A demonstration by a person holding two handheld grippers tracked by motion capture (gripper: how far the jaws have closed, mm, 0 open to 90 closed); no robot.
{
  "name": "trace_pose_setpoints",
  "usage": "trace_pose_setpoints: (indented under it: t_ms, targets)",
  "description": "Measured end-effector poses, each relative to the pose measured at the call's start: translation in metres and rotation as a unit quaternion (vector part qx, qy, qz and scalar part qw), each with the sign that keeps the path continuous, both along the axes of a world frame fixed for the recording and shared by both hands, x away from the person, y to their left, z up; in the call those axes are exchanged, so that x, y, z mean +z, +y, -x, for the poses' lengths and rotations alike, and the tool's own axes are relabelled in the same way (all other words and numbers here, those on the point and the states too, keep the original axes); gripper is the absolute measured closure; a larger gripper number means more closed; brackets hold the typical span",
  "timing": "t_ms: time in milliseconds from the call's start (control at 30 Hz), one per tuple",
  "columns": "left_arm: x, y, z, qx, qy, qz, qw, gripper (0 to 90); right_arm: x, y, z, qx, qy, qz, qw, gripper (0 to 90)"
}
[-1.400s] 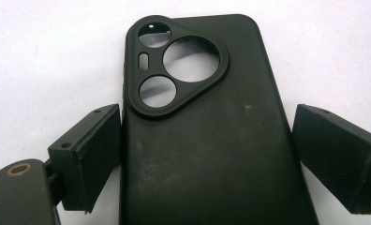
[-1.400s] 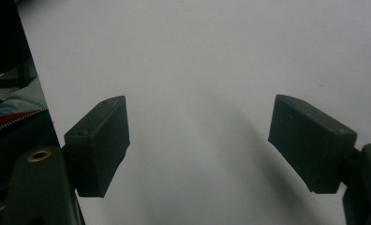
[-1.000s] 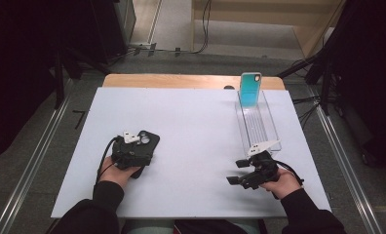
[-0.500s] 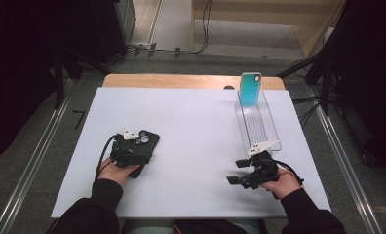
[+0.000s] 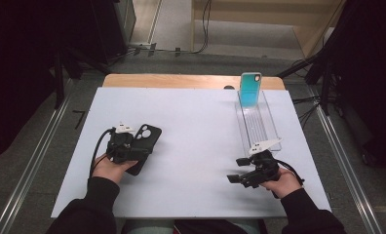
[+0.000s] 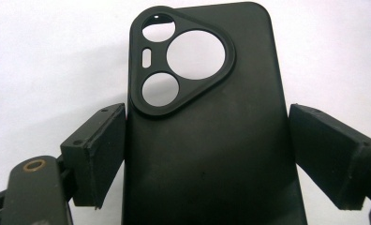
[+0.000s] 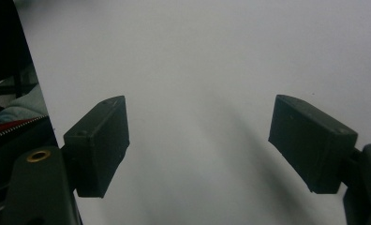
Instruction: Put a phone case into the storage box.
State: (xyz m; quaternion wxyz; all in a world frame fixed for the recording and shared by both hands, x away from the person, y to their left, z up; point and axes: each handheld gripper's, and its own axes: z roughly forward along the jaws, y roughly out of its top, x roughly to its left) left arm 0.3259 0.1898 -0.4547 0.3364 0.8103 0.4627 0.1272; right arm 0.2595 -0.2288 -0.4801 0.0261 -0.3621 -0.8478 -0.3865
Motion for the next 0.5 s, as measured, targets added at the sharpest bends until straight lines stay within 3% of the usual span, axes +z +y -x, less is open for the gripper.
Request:
trace_pose_setpoints:
  t_ms: [267, 500]
  targets:
    - [0.010, -0.013, 0.008, -0.036, 0.008, 0.015, 0.9992, 14.8, 0.001, -0.001, 0.001, -0.001, -0.007, -0.004, 1.0000, 17.6]
    - [0.014, -0.026, 0.013, -0.075, 0.010, 0.032, 0.9966, 14.8, 0.003, -0.003, 0.002, -0.009, -0.022, -0.013, 0.9996, 16.9]
